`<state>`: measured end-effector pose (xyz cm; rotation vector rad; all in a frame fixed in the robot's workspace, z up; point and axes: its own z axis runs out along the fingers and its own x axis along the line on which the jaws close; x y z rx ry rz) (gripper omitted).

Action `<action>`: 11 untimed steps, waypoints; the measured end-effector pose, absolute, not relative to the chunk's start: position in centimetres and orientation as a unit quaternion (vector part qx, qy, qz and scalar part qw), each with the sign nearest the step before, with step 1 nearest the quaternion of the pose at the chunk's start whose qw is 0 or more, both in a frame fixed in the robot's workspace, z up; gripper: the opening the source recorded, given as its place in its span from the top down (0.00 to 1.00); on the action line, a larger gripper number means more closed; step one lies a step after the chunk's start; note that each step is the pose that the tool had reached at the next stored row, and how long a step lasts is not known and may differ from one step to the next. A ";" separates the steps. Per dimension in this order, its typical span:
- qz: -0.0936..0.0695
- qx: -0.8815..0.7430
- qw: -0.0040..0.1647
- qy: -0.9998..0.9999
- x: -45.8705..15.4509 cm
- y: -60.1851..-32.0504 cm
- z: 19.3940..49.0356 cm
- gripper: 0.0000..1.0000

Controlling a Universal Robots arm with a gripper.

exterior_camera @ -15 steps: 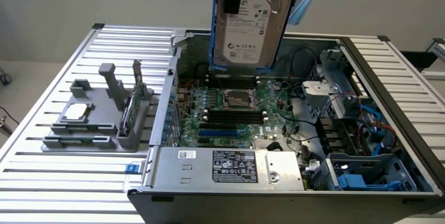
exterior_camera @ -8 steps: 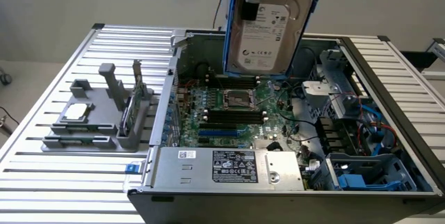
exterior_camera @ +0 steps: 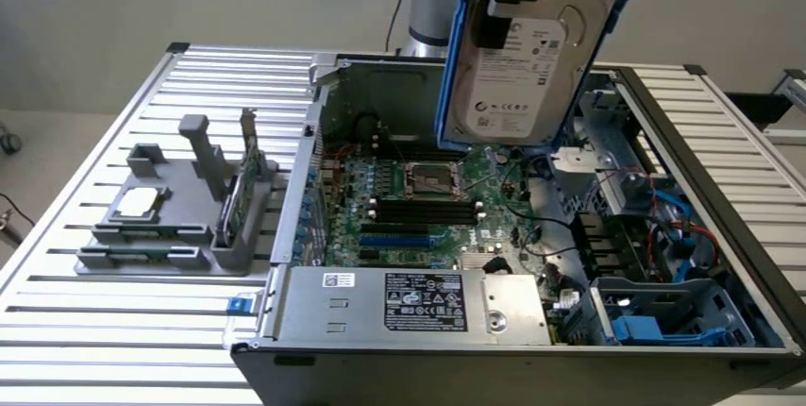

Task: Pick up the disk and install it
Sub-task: 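Pick up the disk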

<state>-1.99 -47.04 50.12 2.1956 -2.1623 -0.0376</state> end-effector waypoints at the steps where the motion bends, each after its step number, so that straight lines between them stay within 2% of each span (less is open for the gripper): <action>1: -0.012 0.712 0.029 -0.701 -1.7 -47.2 50.1 0.67; 11: -0.014 0.712 0.024 -0.701 0.6 -49.4 50.4 0.67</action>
